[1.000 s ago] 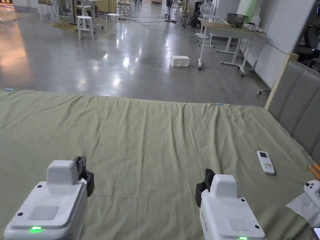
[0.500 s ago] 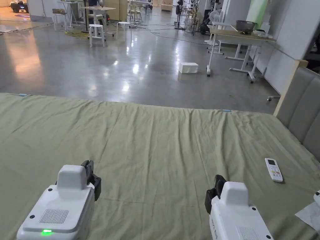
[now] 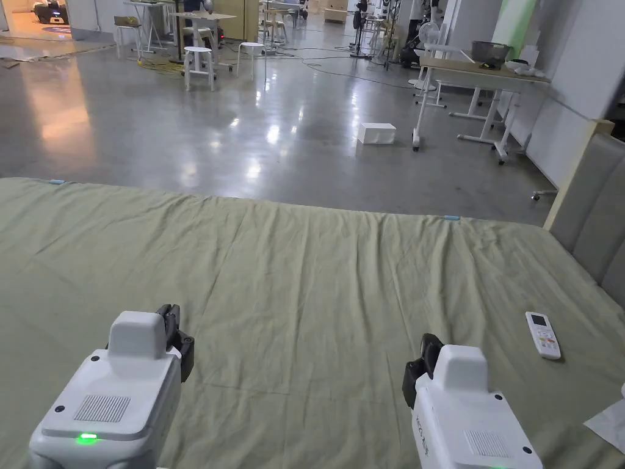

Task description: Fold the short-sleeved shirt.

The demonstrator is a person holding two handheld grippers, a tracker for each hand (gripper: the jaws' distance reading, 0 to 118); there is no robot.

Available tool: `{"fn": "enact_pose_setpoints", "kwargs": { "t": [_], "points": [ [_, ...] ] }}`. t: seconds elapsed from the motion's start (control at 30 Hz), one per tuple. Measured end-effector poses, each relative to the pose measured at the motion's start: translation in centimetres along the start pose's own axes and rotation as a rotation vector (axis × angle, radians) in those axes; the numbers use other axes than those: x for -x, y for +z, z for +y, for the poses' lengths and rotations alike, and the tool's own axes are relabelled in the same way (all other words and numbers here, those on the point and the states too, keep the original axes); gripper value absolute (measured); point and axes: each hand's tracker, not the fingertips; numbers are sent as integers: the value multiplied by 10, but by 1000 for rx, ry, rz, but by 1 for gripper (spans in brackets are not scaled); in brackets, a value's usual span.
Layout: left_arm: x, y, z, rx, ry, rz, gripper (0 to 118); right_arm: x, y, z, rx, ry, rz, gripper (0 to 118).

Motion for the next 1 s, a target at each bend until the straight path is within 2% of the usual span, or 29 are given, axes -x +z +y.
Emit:
{"fn": "enact_pose_setpoints", "kwargs": {
  "t": [0.07, 0.1, 0.13, 0.17, 0.2, 0.23, 0.27, 0.3, 0.33, 0.4, 0.5, 0.67, 0.8, 0.83, 0.87, 0.93, 1.0],
  "points": [
    [0, -1, 0, 4, 1, 1, 4, 1, 0, 1, 0, 7, -3, 0],
    [2, -2, 1, 7, 2, 1, 4, 1, 0, 1, -1, 12, -5, 4],
    [3, -2, 1, 8, 6, -1, 5, 1, -1, 1, -3, 17, -10, 16],
    [4, -2, 1, 8, 5, -4, 8, 2, -1, 2, -8, 27, -12, 35],
    [4, -2, 1, 7, 5, -7, 21, 1, -2, 2, -11, 36, -13, 61],
    [5, -2, 1, 7, 4, -11, 39, 1, -3, 2, -2, 32, -13, 78],
    [5, -3, 1, 10, 5, -15, 60, 1, -4, 2, 0, 34, -13, 86],
    [5, -3, 1, 15, 2, -11, 78, 1, -4, 2, -1, 33, -15, 90],
    [4, -4, 0, 16, -2, -4, 82, 1, -3, 2, -8, 36, -18, 90],
    [5, -2, 0, -4, -3, 15, 82, 1, -3, 3, -17, 44, -18, 95],
    [6, -2, 0, -3, 0, 14, 82, 1, -4, 4, -9, 33, -22, 113],
    [10, 0, 1, -14, 40, 2, 82, -1, -4, 3, -11, 39, -30, 116],
    [12, -3, 3, -8, 53, 19, 82, -8, -7, 1, 25, -2, -21, 118],
    [13, -2, 2, -14, 72, 22, 82, -9, -8, -2, 57, -51, -20, 118],
    [15, -2, 3, -24, 92, 15, 82, -10, -8, 1, 30, -23, -27, 118],
    [20, -3, 3, -21, 114, 7, 83, -13, -9, 2, 25, -30, -23, 118],
    [21, -5, 5, -13, 119, 11, 92, -15, -11, 3, 26, -36, -13, 118]
  ]
}}
